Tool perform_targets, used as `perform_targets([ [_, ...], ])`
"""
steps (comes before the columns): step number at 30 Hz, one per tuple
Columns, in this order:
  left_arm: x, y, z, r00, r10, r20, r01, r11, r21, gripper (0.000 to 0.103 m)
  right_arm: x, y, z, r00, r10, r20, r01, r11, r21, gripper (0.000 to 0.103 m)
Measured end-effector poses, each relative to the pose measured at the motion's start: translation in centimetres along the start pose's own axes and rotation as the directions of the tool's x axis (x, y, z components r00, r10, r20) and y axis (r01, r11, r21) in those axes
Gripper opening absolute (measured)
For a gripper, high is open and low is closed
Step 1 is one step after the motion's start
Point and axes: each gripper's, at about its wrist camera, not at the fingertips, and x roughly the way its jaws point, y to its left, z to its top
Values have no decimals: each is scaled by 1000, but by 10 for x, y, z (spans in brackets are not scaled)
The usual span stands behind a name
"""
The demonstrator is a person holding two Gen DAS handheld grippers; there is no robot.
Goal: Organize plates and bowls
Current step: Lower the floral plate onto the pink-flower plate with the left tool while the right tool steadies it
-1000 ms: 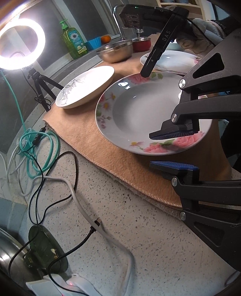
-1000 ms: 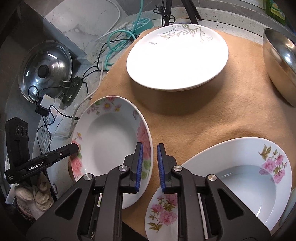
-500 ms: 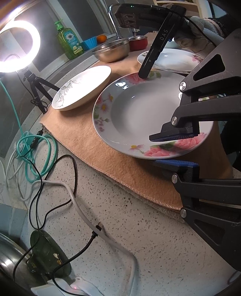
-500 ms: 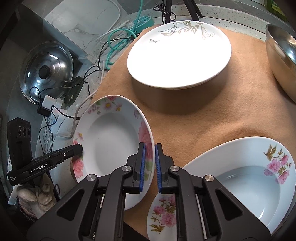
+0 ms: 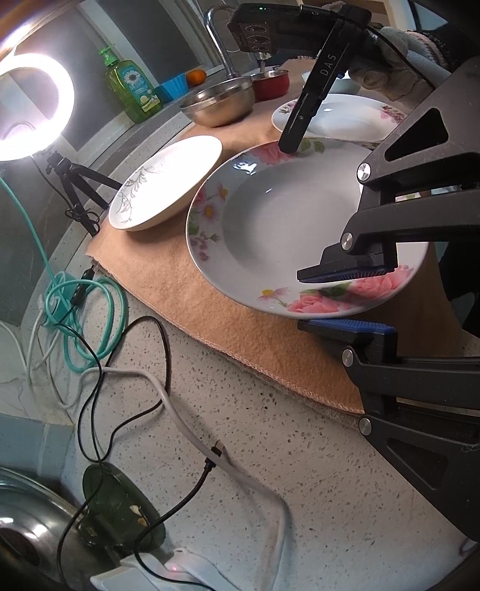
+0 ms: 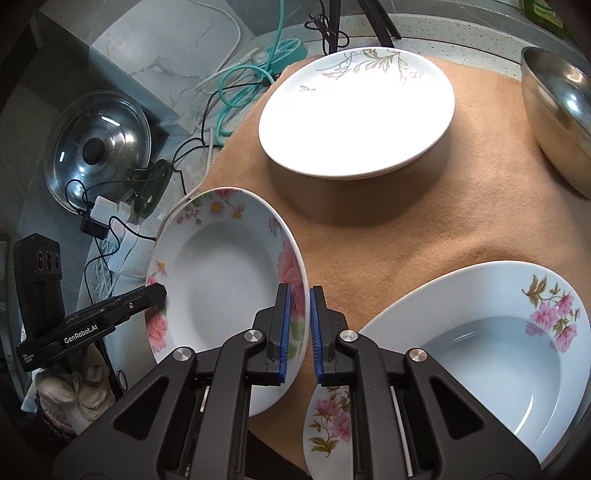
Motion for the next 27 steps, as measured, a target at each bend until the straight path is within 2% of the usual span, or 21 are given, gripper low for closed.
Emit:
perform_targets([
  [6,-7,-14,5,1000,-16,13,16,999,33,17,-21,-4,-6,999,0,36,-1,1000,27,10],
  [14,-6,-52,8,998,-63,7,61,990,126,17,-55,-29,-26,997,-32,77,23,994,106,10],
  [27,23,-122,-7,988,-120,-94,142,946,290,17,-104,-86,-77,986,-125,111,91,958,271,10],
])
